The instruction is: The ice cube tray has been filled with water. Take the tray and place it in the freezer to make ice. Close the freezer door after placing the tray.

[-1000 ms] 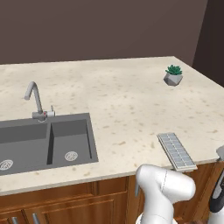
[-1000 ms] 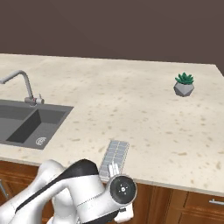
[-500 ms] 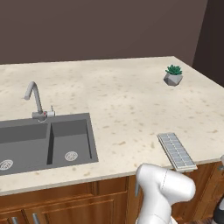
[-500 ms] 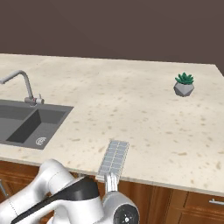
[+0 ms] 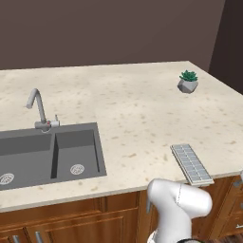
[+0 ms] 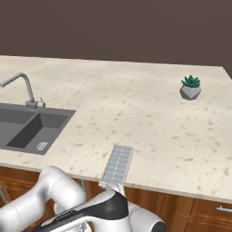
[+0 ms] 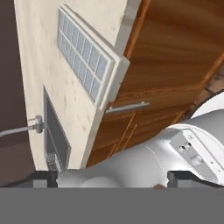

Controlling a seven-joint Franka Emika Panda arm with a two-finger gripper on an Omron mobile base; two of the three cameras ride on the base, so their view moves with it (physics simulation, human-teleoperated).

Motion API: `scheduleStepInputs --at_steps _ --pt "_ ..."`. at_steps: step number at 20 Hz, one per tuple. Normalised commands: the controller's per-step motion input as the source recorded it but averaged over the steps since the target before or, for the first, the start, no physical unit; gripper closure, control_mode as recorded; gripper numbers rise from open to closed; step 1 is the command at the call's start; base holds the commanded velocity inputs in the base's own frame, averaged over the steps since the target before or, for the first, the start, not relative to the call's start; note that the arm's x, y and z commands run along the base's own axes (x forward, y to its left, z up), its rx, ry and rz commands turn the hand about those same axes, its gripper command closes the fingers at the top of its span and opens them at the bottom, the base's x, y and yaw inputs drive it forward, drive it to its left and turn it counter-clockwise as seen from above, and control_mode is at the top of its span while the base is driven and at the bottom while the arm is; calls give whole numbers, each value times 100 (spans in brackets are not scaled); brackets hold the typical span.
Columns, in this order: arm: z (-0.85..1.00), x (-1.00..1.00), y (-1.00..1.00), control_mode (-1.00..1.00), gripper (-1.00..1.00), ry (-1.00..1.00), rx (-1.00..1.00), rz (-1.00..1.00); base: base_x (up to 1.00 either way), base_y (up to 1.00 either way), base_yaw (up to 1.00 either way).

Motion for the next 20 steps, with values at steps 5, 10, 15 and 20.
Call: scheduleStepInputs --at_steps 5,10,15,20 --pt "-1 18 1 -100 -100 -16 10 22 0 0 0" --pt "-5 38 8 -100 -100 -13 4 3 0 0 0" --pt "-10 21 6 -100 -100 -7 7 -3 0 0 0" --pt "-22 5 3 -100 -100 -3 9 -7 0 0 0"
